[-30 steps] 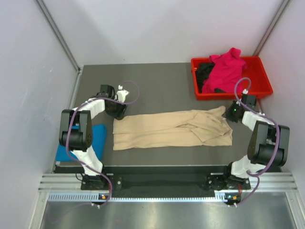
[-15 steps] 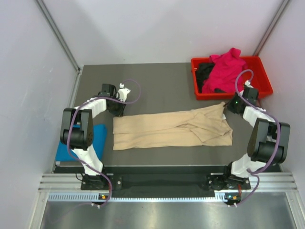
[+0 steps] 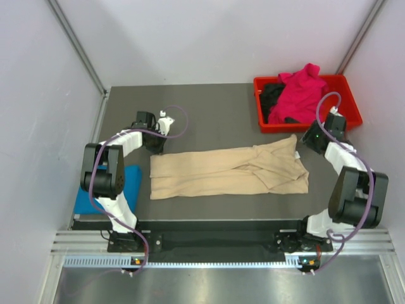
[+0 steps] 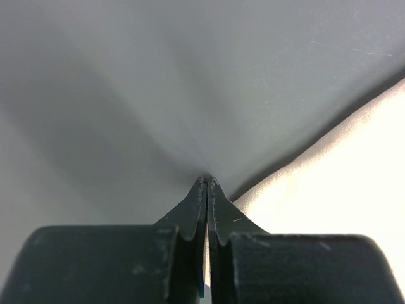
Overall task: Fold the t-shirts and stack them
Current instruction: Fold the tshirt
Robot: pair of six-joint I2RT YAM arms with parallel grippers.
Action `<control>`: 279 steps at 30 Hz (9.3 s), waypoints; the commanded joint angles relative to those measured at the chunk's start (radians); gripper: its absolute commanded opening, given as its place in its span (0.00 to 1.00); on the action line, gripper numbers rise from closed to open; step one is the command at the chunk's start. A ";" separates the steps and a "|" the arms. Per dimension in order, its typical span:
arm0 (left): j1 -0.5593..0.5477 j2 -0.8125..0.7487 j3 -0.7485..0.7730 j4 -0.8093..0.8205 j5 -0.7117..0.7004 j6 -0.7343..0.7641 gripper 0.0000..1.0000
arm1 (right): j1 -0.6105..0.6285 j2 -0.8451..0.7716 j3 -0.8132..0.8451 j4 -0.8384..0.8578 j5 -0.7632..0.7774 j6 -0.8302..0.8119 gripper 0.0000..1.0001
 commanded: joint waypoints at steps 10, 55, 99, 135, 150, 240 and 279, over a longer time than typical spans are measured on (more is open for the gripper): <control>0.002 -0.006 0.015 0.004 -0.071 -0.014 0.00 | -0.014 -0.224 -0.243 -0.190 0.081 0.047 0.56; 0.053 0.004 -0.040 -0.171 0.118 0.144 0.00 | -0.205 -0.358 -0.456 -0.309 -0.113 0.165 0.30; -0.544 0.159 0.502 -0.048 0.187 -0.188 0.50 | 0.015 -0.437 -0.304 -0.246 -0.242 0.033 0.33; -0.713 0.626 0.974 -0.105 0.262 -0.238 0.40 | 0.100 -0.276 -0.366 -0.080 -0.232 0.131 0.38; -0.725 0.615 0.903 -0.085 0.196 -0.185 0.29 | 0.134 -0.253 -0.390 -0.051 -0.236 0.162 0.36; -0.704 0.210 0.543 -0.249 0.376 -0.204 0.00 | 0.328 -0.665 -0.272 -0.568 -0.201 0.108 0.00; -0.659 0.452 0.742 -0.002 -0.037 -0.330 0.50 | 0.330 -0.069 0.018 -0.108 0.152 -0.056 0.44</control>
